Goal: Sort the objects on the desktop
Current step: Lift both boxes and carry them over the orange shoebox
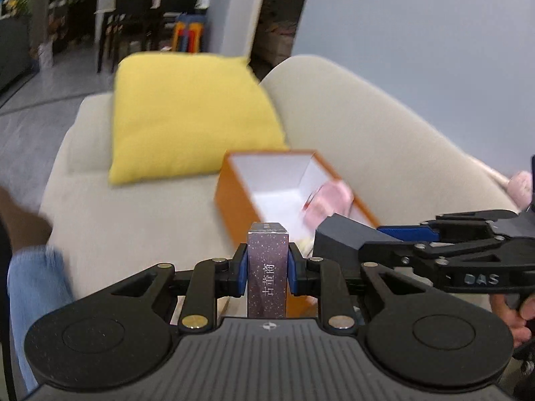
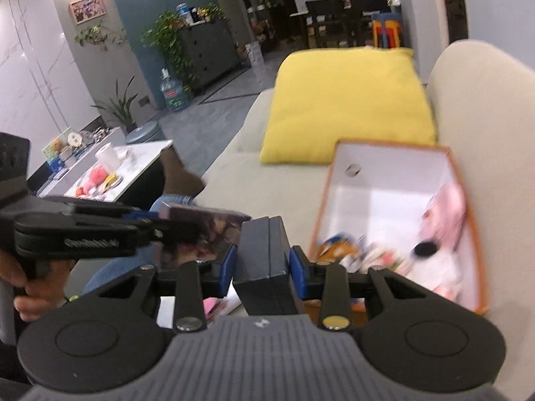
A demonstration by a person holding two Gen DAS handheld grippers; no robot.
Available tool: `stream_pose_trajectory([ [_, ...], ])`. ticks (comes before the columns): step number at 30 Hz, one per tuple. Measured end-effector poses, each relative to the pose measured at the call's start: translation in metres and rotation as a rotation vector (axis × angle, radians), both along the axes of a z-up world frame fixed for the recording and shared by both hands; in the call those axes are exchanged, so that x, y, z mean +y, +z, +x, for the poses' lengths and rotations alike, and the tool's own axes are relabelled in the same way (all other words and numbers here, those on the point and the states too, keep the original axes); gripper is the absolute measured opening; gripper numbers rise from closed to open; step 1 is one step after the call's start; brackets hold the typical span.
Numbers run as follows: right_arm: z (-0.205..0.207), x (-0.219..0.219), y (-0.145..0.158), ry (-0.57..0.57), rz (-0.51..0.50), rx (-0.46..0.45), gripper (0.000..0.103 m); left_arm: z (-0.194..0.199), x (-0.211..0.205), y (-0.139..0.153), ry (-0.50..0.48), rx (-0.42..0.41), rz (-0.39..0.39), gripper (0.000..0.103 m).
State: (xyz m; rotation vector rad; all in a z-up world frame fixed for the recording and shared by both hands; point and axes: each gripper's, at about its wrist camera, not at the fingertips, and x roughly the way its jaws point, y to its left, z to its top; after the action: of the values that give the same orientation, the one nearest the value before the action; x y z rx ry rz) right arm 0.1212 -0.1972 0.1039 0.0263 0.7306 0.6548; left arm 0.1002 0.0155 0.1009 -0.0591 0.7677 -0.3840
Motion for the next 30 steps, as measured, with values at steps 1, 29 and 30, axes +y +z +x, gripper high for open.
stream_pose_trajectory([
  [1,0.007,-0.004,0.006,-0.011,-0.01,-0.011,0.037,0.008,-0.007,0.007,-0.017,-0.003,-0.001,0.026],
  [29,0.221,-0.049,-0.1,-0.189,-0.121,0.206,0.037,0.226,-0.11,-0.119,0.055,0.452,-0.039,0.026],
  [30,0.221,-0.05,-0.103,-0.194,-0.12,0.213,0.037,0.227,-0.11,-0.121,0.056,0.458,-0.04,0.026],
])
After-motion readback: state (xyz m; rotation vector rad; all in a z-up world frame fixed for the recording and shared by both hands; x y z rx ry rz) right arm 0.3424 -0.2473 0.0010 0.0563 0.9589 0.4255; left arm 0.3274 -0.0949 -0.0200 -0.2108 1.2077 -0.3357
